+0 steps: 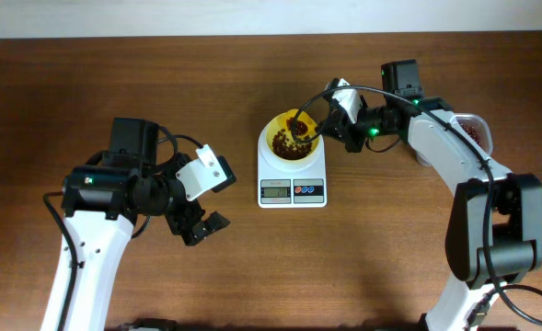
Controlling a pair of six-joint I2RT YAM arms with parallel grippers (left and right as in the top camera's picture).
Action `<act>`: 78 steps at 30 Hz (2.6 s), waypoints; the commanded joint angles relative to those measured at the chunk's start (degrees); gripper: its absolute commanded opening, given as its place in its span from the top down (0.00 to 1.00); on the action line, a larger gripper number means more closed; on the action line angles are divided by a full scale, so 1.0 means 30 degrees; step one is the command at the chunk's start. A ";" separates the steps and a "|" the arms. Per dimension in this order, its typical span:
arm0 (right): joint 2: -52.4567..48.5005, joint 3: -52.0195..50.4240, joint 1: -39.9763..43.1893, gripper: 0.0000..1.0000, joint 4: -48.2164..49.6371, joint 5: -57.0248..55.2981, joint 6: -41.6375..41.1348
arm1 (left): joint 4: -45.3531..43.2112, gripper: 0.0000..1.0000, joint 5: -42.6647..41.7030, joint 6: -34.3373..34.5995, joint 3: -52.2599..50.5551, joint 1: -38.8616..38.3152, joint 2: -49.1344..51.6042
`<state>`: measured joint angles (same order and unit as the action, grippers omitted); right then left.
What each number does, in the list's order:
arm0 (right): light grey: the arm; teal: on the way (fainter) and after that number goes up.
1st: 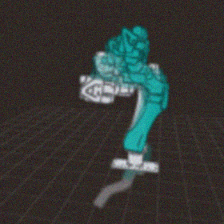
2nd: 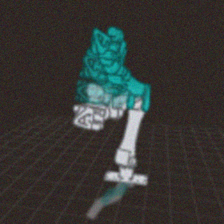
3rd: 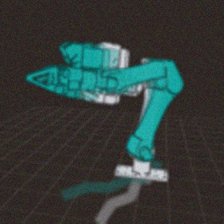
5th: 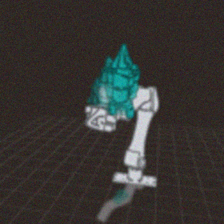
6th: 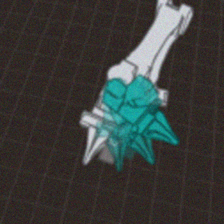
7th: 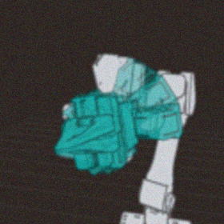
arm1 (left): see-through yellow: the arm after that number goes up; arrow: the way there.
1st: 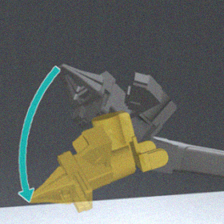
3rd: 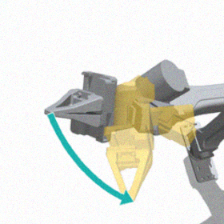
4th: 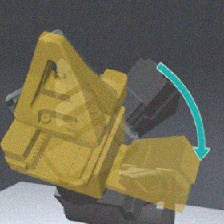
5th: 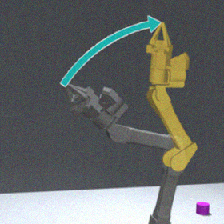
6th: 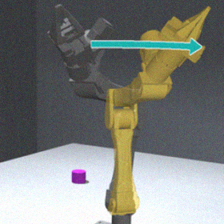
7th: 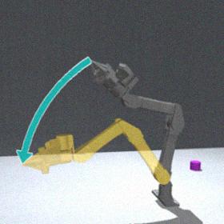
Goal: Scoop item into bowl and weigh 50g on scale
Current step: 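Tilt the scoop with the right gripper to pour beans into bowl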
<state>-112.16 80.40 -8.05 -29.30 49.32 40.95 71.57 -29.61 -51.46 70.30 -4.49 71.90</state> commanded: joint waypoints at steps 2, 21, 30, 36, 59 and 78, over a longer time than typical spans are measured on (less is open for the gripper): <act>0.0780 0.0124 -0.0503 0.96 0.0146 -0.0590 0.0284 | 0.0022 0.01 -0.0342 -0.0306 0.0240 -0.0073 -0.0080; 0.0765 0.0758 -0.1494 0.96 -0.0153 -0.2339 0.0299 | 0.0022 0.01 -0.0342 -0.0306 0.0240 -0.0073 -0.0080; 0.0707 0.1020 -0.1814 0.96 -0.0510 -0.2805 0.0284 | 0.0022 0.01 -0.0342 -0.0306 0.0240 -0.0073 -0.0080; 0.0801 0.1100 -0.1865 0.96 -0.0984 -0.3067 0.0153 | 0.0022 0.01 -0.0342 -0.0306 0.0240 -0.0073 -0.0080; 0.0430 0.1581 -0.1792 0.96 -0.2674 -0.2688 -0.0393 | 0.0022 0.01 -0.0342 -0.0306 0.0240 -0.0073 -0.0080; 0.0488 0.1428 -0.2011 0.96 -0.2754 -0.3373 -0.1005 | 0.0022 0.01 -0.0342 -0.0306 0.0240 -0.0073 -0.0080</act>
<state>-110.32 85.03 -12.95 -37.50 39.51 36.27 71.57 -29.63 -51.46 70.30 -4.49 71.90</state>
